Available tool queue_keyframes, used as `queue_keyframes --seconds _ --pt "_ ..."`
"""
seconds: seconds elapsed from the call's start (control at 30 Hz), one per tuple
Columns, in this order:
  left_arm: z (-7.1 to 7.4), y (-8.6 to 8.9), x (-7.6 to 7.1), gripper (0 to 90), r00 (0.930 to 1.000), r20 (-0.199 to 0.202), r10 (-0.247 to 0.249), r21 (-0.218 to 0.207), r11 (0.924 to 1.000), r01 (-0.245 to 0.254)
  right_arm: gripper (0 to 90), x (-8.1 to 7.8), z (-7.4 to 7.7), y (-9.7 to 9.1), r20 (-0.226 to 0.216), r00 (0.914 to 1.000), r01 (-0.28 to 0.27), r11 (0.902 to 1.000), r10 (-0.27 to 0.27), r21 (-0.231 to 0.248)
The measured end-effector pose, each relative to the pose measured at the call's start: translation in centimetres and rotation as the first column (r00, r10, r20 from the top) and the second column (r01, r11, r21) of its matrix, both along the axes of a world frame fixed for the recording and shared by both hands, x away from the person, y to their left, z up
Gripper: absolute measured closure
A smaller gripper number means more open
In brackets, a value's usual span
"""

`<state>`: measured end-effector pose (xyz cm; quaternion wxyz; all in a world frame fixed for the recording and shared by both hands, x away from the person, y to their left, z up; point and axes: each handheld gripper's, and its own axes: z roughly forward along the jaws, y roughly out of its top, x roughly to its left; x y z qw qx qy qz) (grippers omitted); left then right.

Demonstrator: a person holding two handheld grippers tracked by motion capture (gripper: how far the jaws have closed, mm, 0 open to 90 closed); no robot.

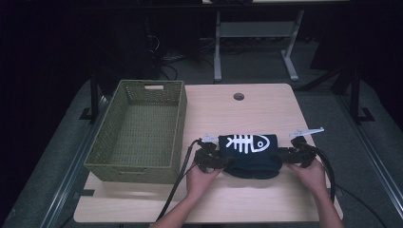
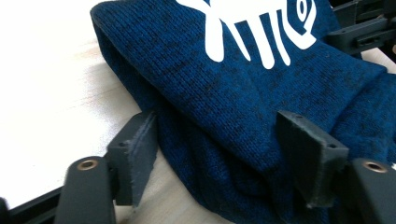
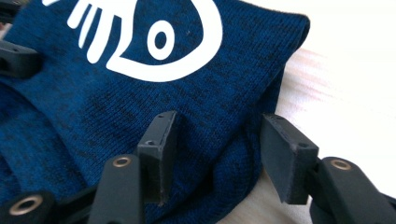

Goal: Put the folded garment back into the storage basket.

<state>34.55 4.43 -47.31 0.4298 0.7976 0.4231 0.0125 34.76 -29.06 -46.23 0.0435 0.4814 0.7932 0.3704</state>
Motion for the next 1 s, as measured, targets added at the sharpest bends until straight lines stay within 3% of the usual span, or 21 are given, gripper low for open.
queue_keyframes --seconds 0.27,0.33,0.37,0.43,0.57,0.7,0.87,1.0 --pt "0.0 0.0 0.1 41.1 0.9996 -0.023 -0.015 -0.024 0.9996 0.015 55.6 0.1 -0.4 0.0 -0.034 0.9992 0.023 0.9991 -0.022 0.037" --pt "0.0 0.0 0.1 42.2 0.9997 -0.02 -0.016 -0.019 0.9997 0.015 46.2 0.2 -0.4 -0.4 -0.045 0.9983 0.04 0.9982 -0.038 0.045" --pt "0.0 0.0 0.1 42.8 0.9997 -0.019 -0.015 -0.017 0.9997 0.015 45.5 0.2 -0.4 -0.5 -0.046 0.998 0.045 0.9985 -0.044 0.03" --pt "0.0 -0.1 0.0 44.4 0.9998 -0.016 -0.01 -0.017 0.9998 0.01 46.5 0.2 -0.5 -0.8 -0.061 0.997 0.051 0.9973 -0.047 0.053" --pt "0.1 -0.3 -0.1 50.6 0.9998 -0.005 -0.021 -0.019 0.9996 0.021 58.6 0.1 -0.5 -0.2 -0.047 0.9985 0.027 0.9993 -0.026 0.027" --pt "0.3 -0.2 0.0 59.0 0.9993 -0.018 -0.034 -0.031 0.999 0.033 69.3 0.0 -0.6 0.1 -0.052 0.9984 0.023 0.9986 -0.021 0.047" --pt "0.5 0.0 -0.3 63.5 0.9991 -0.028 -0.033 -0.05 0.9983 0.032 71.6 -0.6 -0.2 -0.3 -0.041 0.9991 0.013 0.9966 -0.01 0.081" --pt "1.0 0.1 -0.6 64.6 0.9992 -0.021 -0.034 -0.06 0.9976 0.033 71.9 -1.3 0.6 -0.2 -0.023 0.9997 -0.002 0.997 0.004 0.077"
